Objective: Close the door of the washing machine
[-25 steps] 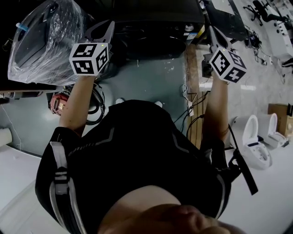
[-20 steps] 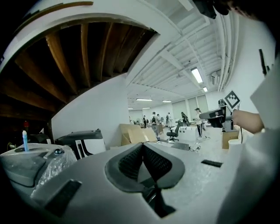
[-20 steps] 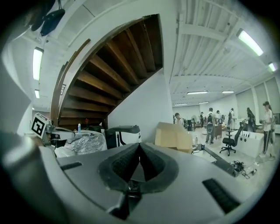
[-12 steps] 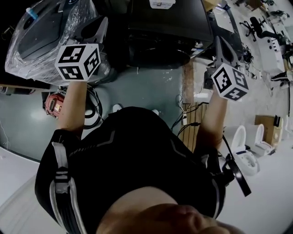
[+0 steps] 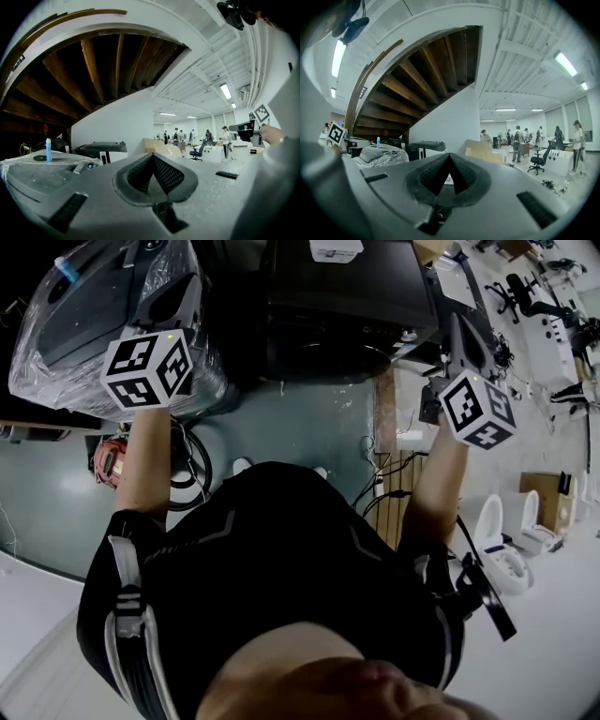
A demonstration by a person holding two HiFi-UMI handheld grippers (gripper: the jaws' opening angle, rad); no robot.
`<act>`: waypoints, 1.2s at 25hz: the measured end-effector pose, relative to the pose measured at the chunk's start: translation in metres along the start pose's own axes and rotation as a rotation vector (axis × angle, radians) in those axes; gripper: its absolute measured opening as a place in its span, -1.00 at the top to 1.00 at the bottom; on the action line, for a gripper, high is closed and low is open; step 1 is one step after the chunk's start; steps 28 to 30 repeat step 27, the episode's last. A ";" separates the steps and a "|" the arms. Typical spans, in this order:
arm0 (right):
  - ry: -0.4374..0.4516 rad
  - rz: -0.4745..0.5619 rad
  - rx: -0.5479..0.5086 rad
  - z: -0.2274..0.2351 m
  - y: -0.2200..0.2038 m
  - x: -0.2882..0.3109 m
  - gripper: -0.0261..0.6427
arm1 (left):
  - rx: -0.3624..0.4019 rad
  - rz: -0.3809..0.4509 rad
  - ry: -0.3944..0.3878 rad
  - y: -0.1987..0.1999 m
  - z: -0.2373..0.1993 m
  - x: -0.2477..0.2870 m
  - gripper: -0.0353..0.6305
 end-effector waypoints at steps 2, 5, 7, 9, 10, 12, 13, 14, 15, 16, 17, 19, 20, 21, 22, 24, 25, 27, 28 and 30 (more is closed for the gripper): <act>-0.003 -0.001 -0.013 0.001 0.000 0.000 0.91 | -0.018 -0.005 0.036 -0.004 -0.007 -0.002 0.88; -0.009 -0.002 -0.031 0.003 -0.001 0.000 0.91 | -0.064 -0.003 0.063 -0.007 -0.012 -0.001 0.88; -0.009 0.003 -0.030 0.006 0.000 0.000 0.91 | -0.051 -0.002 0.063 -0.004 -0.008 0.001 0.88; -0.019 0.008 -0.027 0.011 0.000 -0.001 0.91 | -0.024 -0.013 0.056 -0.002 -0.002 0.004 0.88; -0.027 0.012 -0.023 0.014 0.001 -0.002 0.91 | -0.013 -0.020 0.054 -0.003 -0.001 0.006 0.88; -0.045 0.025 -0.016 0.019 0.004 -0.002 0.91 | -0.007 -0.029 0.054 -0.004 0.000 0.009 0.88; -0.049 0.030 -0.016 0.021 0.005 -0.002 0.91 | -0.008 -0.030 0.056 -0.005 0.000 0.010 0.88; -0.049 0.032 -0.018 0.021 0.006 -0.001 0.91 | -0.007 -0.030 0.057 -0.005 0.001 0.011 0.88; -0.047 0.033 -0.020 0.022 0.006 0.000 0.91 | -0.003 -0.030 0.057 -0.005 0.003 0.011 0.88; -0.045 0.034 -0.021 0.022 0.006 0.001 0.91 | 0.002 -0.030 0.056 -0.004 0.005 0.012 0.88; -0.044 0.035 -0.021 0.023 0.007 0.001 0.91 | 0.007 -0.030 0.054 -0.003 0.006 0.013 0.88; -0.044 0.039 -0.018 0.024 0.008 0.003 0.91 | 0.015 -0.025 0.059 -0.001 0.006 0.013 0.88; -0.043 0.040 -0.015 0.025 0.008 0.003 0.91 | 0.016 -0.021 0.062 0.000 0.006 0.013 0.88; -0.043 0.039 -0.014 0.024 0.008 0.003 0.91 | 0.017 -0.018 0.065 0.002 0.005 0.013 0.88; -0.042 0.037 -0.014 0.024 0.007 0.003 0.91 | 0.018 -0.017 0.066 0.002 0.006 0.012 0.88; -0.040 0.033 -0.015 0.024 0.006 0.002 0.91 | 0.020 -0.017 0.062 0.003 0.007 0.011 0.88; -0.041 0.033 -0.016 0.025 0.006 0.002 0.91 | 0.022 -0.017 0.060 0.004 0.008 0.011 0.88; -0.043 0.032 -0.015 0.025 0.007 0.003 0.91 | 0.025 -0.018 0.056 0.005 0.009 0.012 0.88; -0.043 0.032 -0.015 0.025 0.007 0.003 0.91 | 0.025 -0.018 0.056 0.005 0.009 0.012 0.88; -0.043 0.032 -0.015 0.025 0.007 0.003 0.91 | 0.025 -0.018 0.056 0.005 0.009 0.012 0.88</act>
Point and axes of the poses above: the fingertips, and each gripper's own axes: x forward along the fingers, z to its right, y out of its top, the point moved 1 cm from there along -x, backward along the fingers, and after that the axes turned 13 degrees about -y, right-handed, at the moved point
